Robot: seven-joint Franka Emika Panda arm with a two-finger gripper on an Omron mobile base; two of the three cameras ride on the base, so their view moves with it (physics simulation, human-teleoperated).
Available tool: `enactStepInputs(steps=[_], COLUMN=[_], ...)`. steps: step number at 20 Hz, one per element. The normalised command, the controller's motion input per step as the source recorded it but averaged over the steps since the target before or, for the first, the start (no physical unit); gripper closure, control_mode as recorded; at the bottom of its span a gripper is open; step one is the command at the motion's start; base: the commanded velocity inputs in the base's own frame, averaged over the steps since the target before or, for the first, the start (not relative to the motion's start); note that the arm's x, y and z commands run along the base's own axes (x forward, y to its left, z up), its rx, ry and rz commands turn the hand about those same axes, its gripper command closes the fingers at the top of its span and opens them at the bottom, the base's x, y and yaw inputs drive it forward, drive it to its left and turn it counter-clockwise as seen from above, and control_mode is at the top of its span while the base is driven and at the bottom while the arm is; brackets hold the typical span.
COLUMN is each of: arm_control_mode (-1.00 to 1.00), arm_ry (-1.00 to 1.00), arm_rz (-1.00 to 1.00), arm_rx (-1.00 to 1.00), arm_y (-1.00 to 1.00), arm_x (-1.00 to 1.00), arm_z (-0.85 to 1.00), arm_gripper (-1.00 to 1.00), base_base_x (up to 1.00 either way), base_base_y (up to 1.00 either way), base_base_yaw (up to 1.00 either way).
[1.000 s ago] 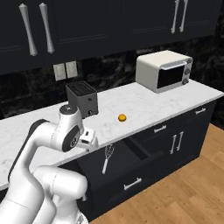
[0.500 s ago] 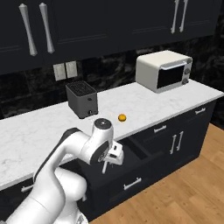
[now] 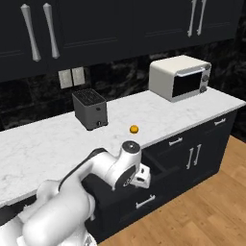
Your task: Pick the whisk from the drawer and place it on the counter.
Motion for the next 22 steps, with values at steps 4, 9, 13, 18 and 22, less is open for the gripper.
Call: enactStepInputs(steps=[4,9,13,18,22], arm_control_mode=[-1.0,-1.0,-1.0,-1.0,-1.0], arm_ry=[0.0,0.0,0.0,0.01,0.04], arm_rz=[0.0,0.0,0.0,0.0,-0.03], arm_rx=[0.0,0.0,0.0,0.03,0.07], arm_y=[0.01,-0.08,-0.58,-0.91,-1.0], arm_x=[0.55,0.39,0.12,-0.07,-0.61], arm_z=[-0.01,-0.17,-0.7,-0.8,-0.54], arm_gripper=[-1.0,-1.0,-1.0,-1.0,-1.0], base_base_x=[0.0,0.0,0.0,0.0,0.0], base_base_y=[0.0,0.0,0.0,0.0,0.0], base_base_yaw=[0.0,0.0,0.0,0.0,0.0])
